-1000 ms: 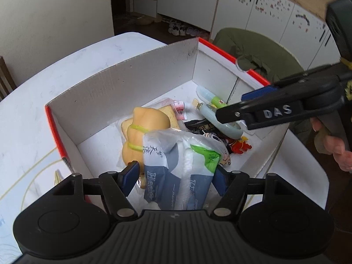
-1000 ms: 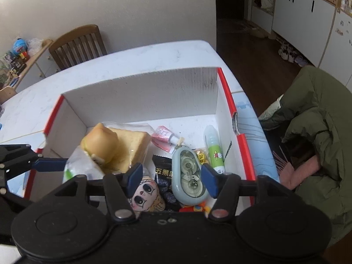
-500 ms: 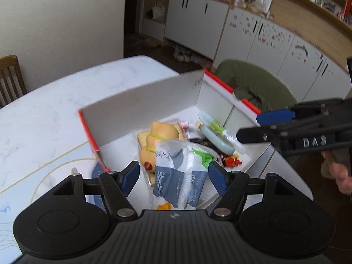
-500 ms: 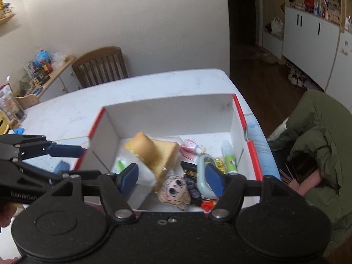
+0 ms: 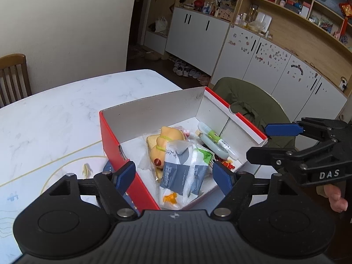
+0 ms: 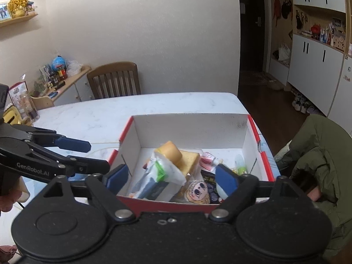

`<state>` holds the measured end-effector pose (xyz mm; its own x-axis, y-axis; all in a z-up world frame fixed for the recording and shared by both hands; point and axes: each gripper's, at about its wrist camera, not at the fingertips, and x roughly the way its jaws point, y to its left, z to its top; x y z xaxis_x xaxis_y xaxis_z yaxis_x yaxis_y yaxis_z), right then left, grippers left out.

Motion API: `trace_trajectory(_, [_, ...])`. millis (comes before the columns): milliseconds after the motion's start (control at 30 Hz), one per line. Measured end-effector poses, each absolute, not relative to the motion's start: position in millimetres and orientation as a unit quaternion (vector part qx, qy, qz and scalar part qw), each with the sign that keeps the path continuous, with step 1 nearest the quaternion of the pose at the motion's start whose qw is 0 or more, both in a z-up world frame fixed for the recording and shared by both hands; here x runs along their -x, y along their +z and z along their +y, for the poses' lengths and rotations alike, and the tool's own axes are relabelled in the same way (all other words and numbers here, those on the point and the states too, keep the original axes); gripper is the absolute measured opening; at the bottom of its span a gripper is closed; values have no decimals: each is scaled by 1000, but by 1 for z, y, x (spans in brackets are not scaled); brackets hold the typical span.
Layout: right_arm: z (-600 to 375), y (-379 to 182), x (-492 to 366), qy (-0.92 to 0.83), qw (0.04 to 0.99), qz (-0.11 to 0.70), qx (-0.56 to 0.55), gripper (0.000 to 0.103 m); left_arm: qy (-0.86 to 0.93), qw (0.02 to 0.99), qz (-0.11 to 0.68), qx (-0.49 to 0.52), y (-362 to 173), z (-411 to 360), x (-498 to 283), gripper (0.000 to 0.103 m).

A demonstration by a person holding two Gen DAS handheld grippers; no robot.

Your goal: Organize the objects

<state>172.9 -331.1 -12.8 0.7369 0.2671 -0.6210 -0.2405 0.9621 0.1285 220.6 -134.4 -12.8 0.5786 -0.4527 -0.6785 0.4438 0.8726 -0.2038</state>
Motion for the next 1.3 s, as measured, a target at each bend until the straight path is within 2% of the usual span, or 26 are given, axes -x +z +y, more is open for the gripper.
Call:
trace_trajectory(100, [-329, -10, -165, 137, 935, 325, -26, 100, -254, 890, 378, 6, -11, -130, -214, 83])
trace_trajectory(167, [-327, -8, -159, 135, 939, 316, -29, 102, -254, 892, 374, 5, -10, -127, -210, 84])
trace_trajectory(267, [-324, -6, -153, 132, 942, 308, -33, 103, -254, 893, 370, 5, -8, -122, -205, 87])
trace_trajectory(333, [-323, -5, -149, 130, 943, 304, -36, 103, -256, 894, 366, 9, -7, -119, -201, 98])
trace_trajectory(400, [-321, -4, -145, 128, 944, 301, -38, 103, -257, 897, 359, 9, -5, -116, -196, 102])
trace_trajectory(1300, [-305, -6, -107, 118, 945, 304, -33, 103, -228, 913, 336, -31, 3, -110, -162, 102])
